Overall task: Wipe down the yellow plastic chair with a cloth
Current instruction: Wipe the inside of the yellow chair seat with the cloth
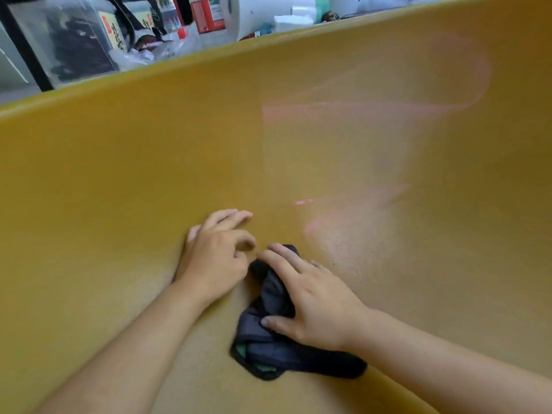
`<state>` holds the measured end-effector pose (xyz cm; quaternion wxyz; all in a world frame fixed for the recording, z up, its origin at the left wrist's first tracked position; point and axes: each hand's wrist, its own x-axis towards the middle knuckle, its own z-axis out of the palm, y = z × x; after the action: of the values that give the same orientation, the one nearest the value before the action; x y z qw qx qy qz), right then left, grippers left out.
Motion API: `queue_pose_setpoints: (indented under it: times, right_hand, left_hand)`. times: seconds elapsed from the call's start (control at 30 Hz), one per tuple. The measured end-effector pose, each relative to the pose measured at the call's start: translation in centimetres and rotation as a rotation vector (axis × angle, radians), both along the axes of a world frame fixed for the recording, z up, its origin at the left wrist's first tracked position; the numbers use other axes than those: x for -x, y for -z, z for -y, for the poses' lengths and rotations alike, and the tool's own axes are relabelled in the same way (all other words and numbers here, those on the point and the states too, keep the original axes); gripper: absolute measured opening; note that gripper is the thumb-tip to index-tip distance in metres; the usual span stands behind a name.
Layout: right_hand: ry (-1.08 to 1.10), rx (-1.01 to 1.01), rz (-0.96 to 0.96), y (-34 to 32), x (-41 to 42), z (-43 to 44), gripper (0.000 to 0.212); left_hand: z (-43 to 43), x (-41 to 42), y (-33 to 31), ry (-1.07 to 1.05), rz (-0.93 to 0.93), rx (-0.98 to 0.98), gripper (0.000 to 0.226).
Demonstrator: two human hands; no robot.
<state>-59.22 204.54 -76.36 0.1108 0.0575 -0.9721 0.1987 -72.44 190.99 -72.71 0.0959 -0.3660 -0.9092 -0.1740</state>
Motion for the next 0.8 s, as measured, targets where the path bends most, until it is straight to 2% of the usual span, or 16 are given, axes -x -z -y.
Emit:
queue_pose_setpoints:
  times: [0.13,0.2,0.27,0.4,0.43,0.47,0.57,0.6,0.67,0.73,0.8]
  right_hand:
    - [0.067,-0.024,-0.235,-0.4,3.0,-0.3,0.046]
    - [0.177,-0.081,-0.302,-0.1,3.2,-3.1,0.037]
    - [0.382,-0.089,-0.3,0.7,0.9,-7.4,0.034]
    - [1.035,0.362,-0.259,-0.3,-1.0,-12.0,0.031]
    - [1.054,0.379,-0.248,-0.4,0.0,-10.2,0.033]
    - [0.959,0.364,-0.242,-0.4,1.3,-7.4,0.036]
    - [0.415,0.301,-0.222,0.3,3.5,2.6,0.037]
    - [0.29,0.279,-0.2,0.3,3.5,3.9,0.037]
    - [0.137,0.218,-0.177,0.0,3.2,1.6,0.042]
    - [0.211,0.096,-0.138,0.3,2.0,-3.3,0.045]
    - [0.577,0.136,-0.15,0.5,-0.2,-8.9,0.044]
  left_hand:
    - [-1.3,-1.0,0.8,-0.096,0.02,-0.156,0.039]
    - [-1.5,-2.1,1.7,-0.114,-0.023,-0.114,0.046]
    - [-1.6,-2.7,2.3,-0.108,-0.047,-0.036,0.045]
    - [-1.5,-3.1,2.6,-0.123,-0.005,-0.012,0.045]
    - [-1.9,-3.0,2.5,-0.138,0.044,-0.054,0.045]
    - [-2.3,-3.1,2.2,-0.152,0.099,-0.127,0.045]
    - [-2.5,-3.4,1.5,-0.21,0.218,-0.387,0.042]
    - [-2.3,-3.6,1.4,-0.248,0.232,-0.413,0.043]
    - [-1.9,-4.4,1.3,-0.259,0.112,-0.308,0.047]
    - [-2.8,-6.1,1.6,-0.146,-0.022,-0.167,0.046]
    - [-5.8,-8.5,2.5,0.026,-0.044,-0.124,0.04]
